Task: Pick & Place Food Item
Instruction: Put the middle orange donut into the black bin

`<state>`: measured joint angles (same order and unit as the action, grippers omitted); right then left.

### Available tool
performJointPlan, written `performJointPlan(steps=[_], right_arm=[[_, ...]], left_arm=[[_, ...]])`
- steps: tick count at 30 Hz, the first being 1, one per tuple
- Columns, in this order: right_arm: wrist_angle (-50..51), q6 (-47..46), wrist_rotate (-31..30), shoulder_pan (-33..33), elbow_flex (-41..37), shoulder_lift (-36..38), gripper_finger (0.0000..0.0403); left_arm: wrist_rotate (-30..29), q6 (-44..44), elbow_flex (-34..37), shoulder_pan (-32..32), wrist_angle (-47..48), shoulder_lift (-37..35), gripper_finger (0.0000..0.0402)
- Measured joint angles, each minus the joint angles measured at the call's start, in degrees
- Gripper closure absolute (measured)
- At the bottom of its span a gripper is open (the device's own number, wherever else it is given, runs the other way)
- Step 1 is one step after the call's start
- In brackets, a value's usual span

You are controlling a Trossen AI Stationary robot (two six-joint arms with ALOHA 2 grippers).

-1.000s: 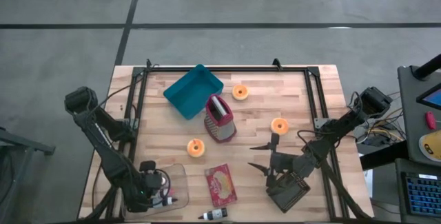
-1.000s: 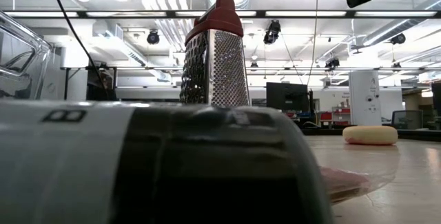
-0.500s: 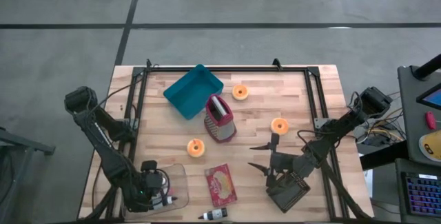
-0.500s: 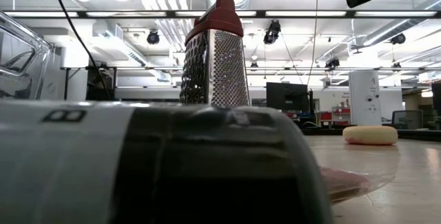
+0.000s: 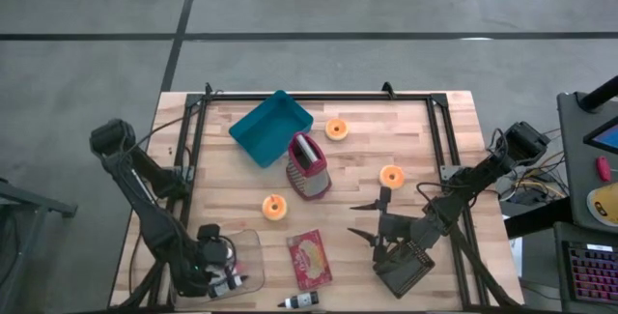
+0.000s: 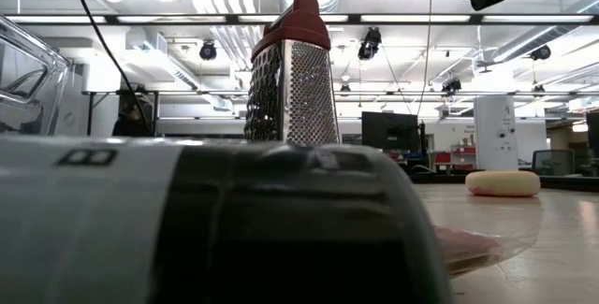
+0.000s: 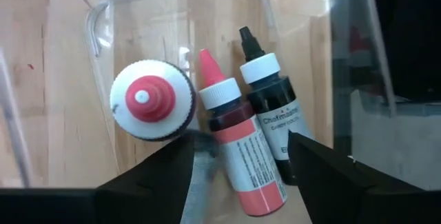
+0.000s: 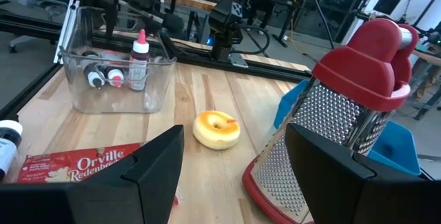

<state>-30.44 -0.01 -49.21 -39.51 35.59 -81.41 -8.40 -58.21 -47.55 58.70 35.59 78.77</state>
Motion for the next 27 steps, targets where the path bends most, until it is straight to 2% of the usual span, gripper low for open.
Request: performJointPlan(steps=[6, 12, 15, 23, 27], right_arm=[[0.0, 0.0, 0.2, 0.0, 0.0, 0.0, 0.0154], [0.0, 0.0, 0.2, 0.0, 0.0, 0.0, 0.0154], [0.1, 0.0, 0.2, 0.0, 0.0, 0.0, 0.0154], [0.9, 0.0, 0.1, 0.2, 0.0, 0.0, 0.0154], [2.0, -0.2, 0.1, 0.2, 0.0, 0.0, 0.0154]], left_arm=[[-1.2, 1.7, 0.0, 0.2, -0.6, -3.8, 0.0161], [-6.8, 5.6, 0.0, 0.5, -0.7, -8.2, 0.0162], [-14.3, 9.9, 0.0, 0.5, -1.2, -10.4, 0.0163], [-39.8, 23.2, 0.0, 0.5, -2.4, -14.0, 0.0163], [-47.1, 30.8, 0.4, 0.4, -6.3, -14.0, 0.0163]])
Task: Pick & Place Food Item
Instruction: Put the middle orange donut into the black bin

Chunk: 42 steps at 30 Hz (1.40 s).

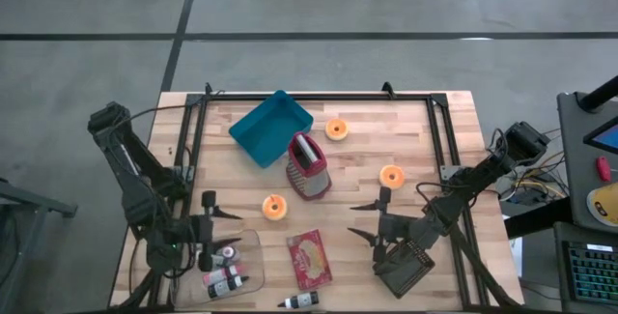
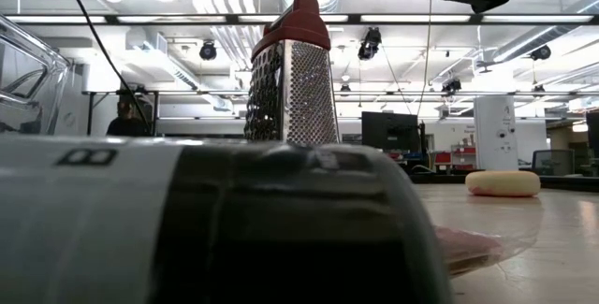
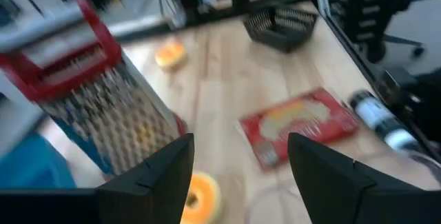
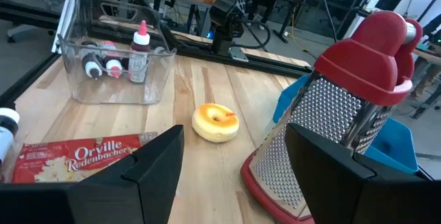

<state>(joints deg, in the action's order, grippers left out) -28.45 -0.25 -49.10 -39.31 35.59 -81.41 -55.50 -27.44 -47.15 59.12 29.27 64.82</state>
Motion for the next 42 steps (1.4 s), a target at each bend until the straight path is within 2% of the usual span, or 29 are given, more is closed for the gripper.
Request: performJointPlan(steps=[3, 6, 11, 16, 21, 26, 34, 42], right_arm=[[0.0, 0.5, 0.0, 0.1, 0.0, 0.0, 0.0154], [-0.1, 1.1, 1.4, 0.6, 0.0, 0.0, 0.0154], [-0.1, 0.8, 4.2, 1.6, 0.0, 0.0, 0.0154], [-0.1, 0.9, 4.7, 1.6, 0.0, 0.0, 0.0154], [-0.1, 0.8, 4.8, 1.6, 0.0, 0.0, 0.0154], [-0.1, 0.8, 4.6, 1.6, 0.0, 0.0, 0.0154], [0.0, 2.2, 4.1, 1.7, 0.0, 0.0, 0.0154], [-0.2, 5.6, 4.7, 5.8, 0.0, 0.0, 0.0154]], left_arm=[[-2.4, 8.6, 2.8, -0.2, -9.3, 0.0, 0.0163], [-0.1, 18.7, 7.3, -1.2, -23.7, -0.5, 0.0163], [16.2, 33.4, 17.0, -6.5, -52.2, -1.2, 0.0165], [30.2, 37.8, 23.6, -14.3, -66.1, -1.3, 0.0165], [42.4, 39.5, 26.6, -25.3, -73.0, -1.2, 0.0165], [49.2, 39.7, 27.4, -35.6, -73.4, -1.1, 0.0166], [50.2, 42.7, 27.7, -44.5, -73.0, -1.1, 0.0166], [50.2, 44.2, 27.7, -47.2, -73.0, -1.1, 0.0166]])
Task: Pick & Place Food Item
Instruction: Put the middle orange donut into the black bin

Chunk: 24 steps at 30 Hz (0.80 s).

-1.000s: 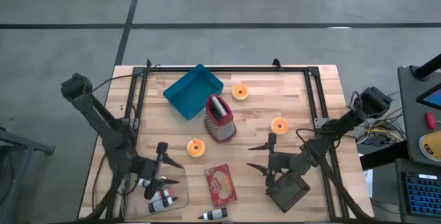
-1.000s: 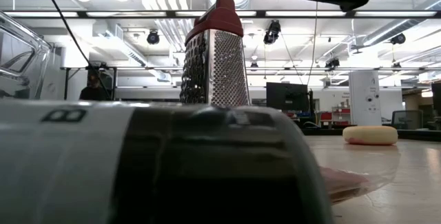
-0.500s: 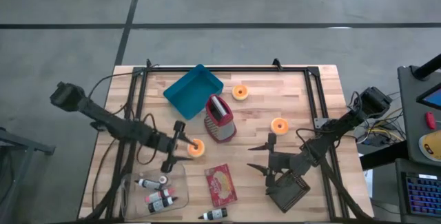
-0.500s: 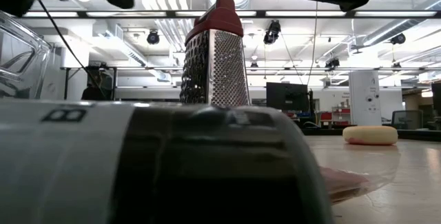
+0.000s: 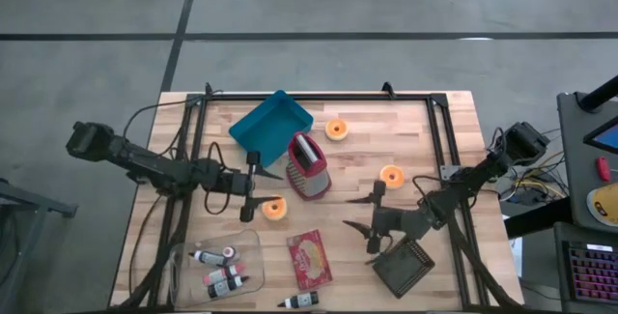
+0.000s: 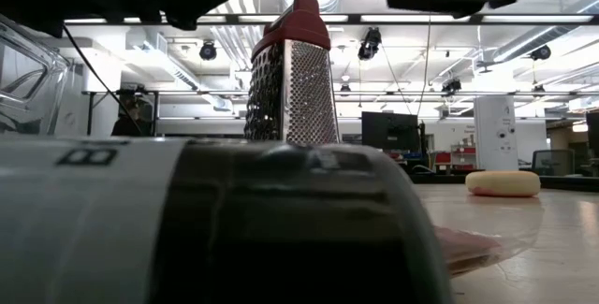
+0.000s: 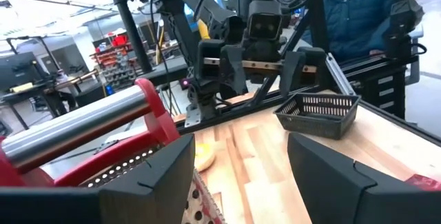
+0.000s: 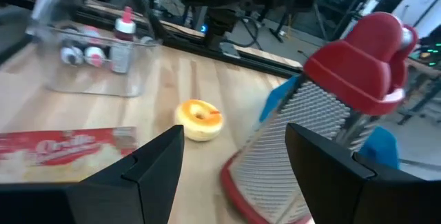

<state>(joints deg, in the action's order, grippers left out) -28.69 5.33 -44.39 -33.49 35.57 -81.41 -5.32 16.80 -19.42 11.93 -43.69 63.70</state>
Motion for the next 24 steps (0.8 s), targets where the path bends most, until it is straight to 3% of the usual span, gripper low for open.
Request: performJointPlan(steps=[9, 17, 24], right_arm=[[-0.3, 4.0, 9.1, 9.6, -2.0, 3.9, 0.0154], [-0.6, 3.4, 13.2, 16.9, -11.7, 16.9, 0.0154], [-0.8, 2.7, 14.5, 18.0, -17.6, 26.8, 0.0154]], left_arm=[[-0.4, -0.1, 0.0, -0.7, 2.3, 0.0, 0.0166], [-0.7, 0.0, 0.0, -1.6, 2.3, 0.0, 0.0167], [-0.7, 0.2, 0.0, -2.7, 2.3, 0.0, 0.0167]])
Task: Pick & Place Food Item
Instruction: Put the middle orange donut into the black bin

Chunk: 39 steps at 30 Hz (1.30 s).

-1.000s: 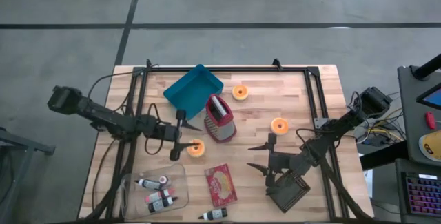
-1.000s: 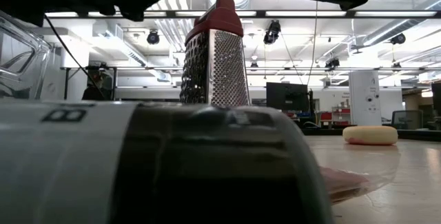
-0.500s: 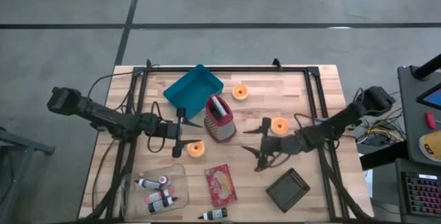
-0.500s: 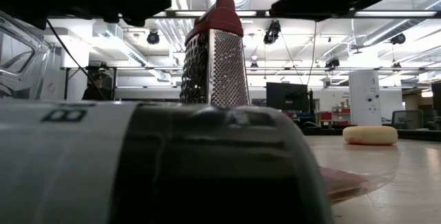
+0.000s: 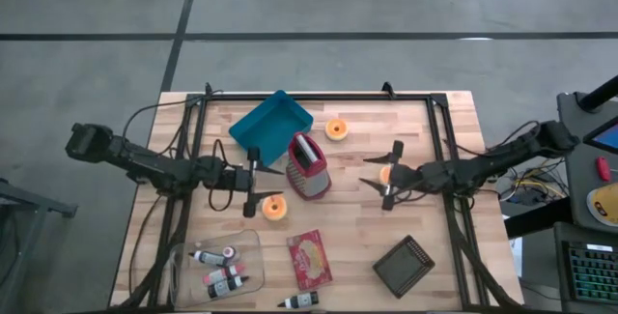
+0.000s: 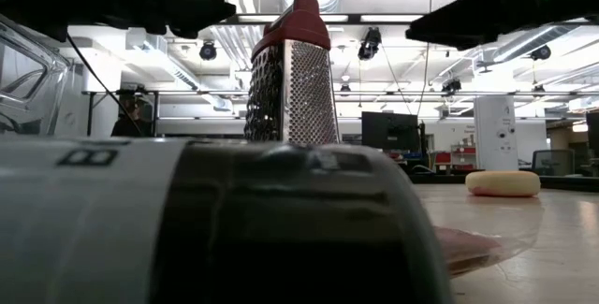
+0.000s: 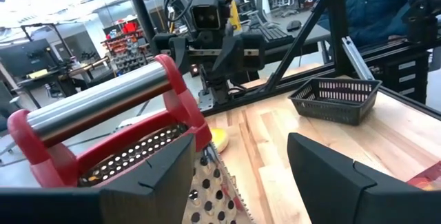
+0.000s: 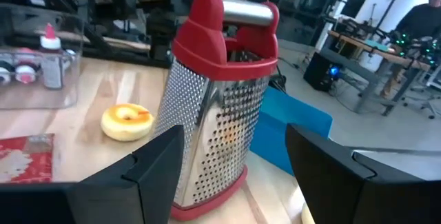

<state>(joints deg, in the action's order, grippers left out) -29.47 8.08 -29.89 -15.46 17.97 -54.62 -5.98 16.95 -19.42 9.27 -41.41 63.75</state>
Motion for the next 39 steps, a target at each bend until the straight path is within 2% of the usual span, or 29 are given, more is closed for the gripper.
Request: performJointPlan(steps=[8, 18, 27, 39], right_arm=[[1.7, -1.6, 0.0, 0.0, -1.5, 1.5, 0.0154], [14.1, -9.1, -1.7, 1.2, 1.0, 0.1, 0.0154], [32.6, -15.6, -1.1, 5.5, 5.0, 0.2, 0.0154], [57.6, -24.9, 7.8, 13.7, 11.9, 0.2, 0.0154]], left_arm=[[0.0, -0.7, 0.0, -0.4, 0.3, 0.0, 0.0167], [0.0, -1.2, 0.0, -0.4, 1.7, 0.0, 0.0168], [0.0, -1.5, 0.0, -0.4, 1.7, 0.0, 0.0168], [0.3, -2.0, 0.0, -0.4, 1.6, 0.0, 0.0168]])
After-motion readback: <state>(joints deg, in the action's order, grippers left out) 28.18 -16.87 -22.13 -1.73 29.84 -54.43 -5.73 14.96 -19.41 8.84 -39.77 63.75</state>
